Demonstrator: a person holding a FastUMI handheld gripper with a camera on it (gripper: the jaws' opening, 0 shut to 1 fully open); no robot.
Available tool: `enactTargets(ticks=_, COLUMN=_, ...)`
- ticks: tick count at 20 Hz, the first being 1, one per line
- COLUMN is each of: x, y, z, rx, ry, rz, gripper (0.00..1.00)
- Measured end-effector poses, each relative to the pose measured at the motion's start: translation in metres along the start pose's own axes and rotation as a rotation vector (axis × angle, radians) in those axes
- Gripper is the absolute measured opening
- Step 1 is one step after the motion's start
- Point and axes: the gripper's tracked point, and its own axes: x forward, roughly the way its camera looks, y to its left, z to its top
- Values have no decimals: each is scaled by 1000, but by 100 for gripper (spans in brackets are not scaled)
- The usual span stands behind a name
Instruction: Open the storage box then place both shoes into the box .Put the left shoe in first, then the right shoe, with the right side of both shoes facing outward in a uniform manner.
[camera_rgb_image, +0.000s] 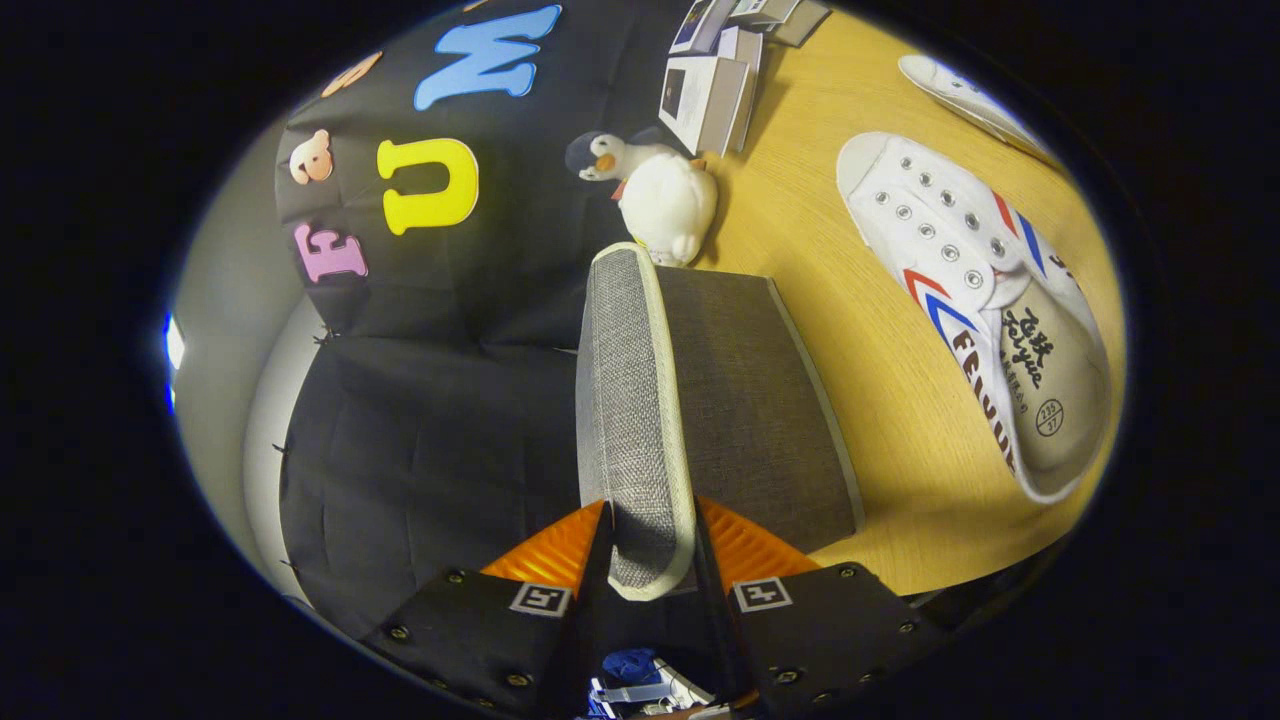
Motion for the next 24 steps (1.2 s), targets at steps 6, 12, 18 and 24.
enactTargets(ticks=6, x=-2, y=12, z=16, rx=36, ry=-52, rz=21, gripper=3)
enactTargets(ticks=12, x=-12, y=34, z=26, rx=-99, ry=-32, rz=-3, gripper=0)
enactTargets(ticks=18, x=-24, y=85, z=56, rx=-211, ry=-79, rz=25, gripper=0)
enactTargets(ticks=24, x=-15, y=135, z=43, rx=-350, ry=-77, rz=14, gripper=0)
